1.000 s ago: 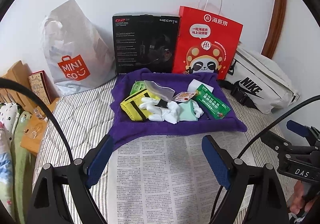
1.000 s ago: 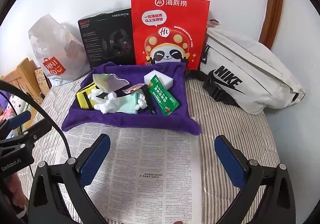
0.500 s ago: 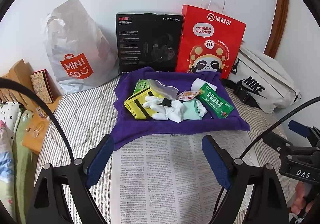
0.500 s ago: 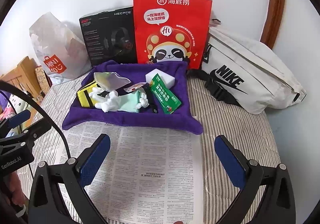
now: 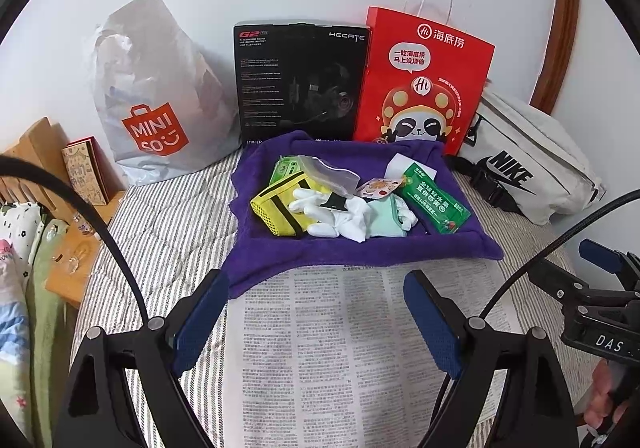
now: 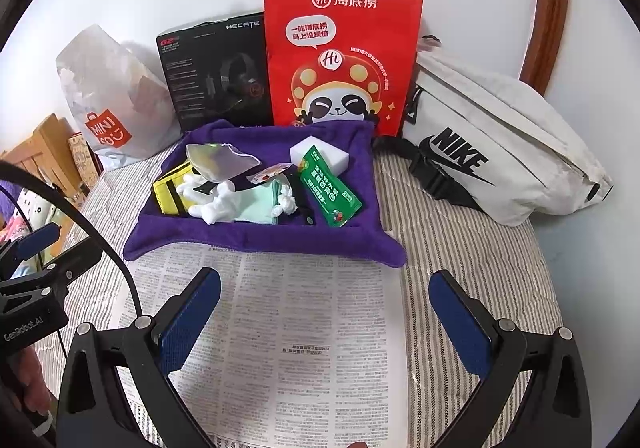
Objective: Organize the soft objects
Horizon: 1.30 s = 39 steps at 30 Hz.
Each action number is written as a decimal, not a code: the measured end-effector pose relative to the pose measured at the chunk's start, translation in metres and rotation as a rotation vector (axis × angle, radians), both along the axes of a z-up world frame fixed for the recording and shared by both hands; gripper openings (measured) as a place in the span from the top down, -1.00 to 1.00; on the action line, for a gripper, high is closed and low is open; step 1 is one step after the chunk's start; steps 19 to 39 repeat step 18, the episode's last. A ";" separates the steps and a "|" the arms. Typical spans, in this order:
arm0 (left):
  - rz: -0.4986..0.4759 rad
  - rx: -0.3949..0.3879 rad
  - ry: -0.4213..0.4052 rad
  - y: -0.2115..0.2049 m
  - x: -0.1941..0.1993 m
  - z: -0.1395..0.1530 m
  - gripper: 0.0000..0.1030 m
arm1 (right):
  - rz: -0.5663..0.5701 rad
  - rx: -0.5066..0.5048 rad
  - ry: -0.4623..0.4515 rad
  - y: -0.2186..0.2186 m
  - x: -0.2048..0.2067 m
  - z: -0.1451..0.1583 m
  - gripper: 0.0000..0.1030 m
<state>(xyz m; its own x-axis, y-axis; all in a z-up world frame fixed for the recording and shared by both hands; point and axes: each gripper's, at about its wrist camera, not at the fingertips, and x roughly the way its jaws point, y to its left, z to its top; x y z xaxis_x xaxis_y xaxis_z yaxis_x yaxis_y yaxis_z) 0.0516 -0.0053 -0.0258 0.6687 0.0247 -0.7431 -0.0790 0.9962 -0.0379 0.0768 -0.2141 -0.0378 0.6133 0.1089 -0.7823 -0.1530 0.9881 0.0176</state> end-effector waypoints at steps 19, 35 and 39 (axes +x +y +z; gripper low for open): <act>-0.008 0.017 -0.024 0.000 0.000 0.008 -0.83 | 0.008 0.005 0.000 0.006 0.003 -0.001 -0.99; -0.008 0.017 -0.024 0.000 0.000 0.008 -0.83 | 0.008 0.005 0.000 0.006 0.003 -0.001 -0.99; -0.008 0.017 -0.024 0.000 0.000 0.008 -0.83 | 0.008 0.005 0.000 0.006 0.003 -0.001 -0.99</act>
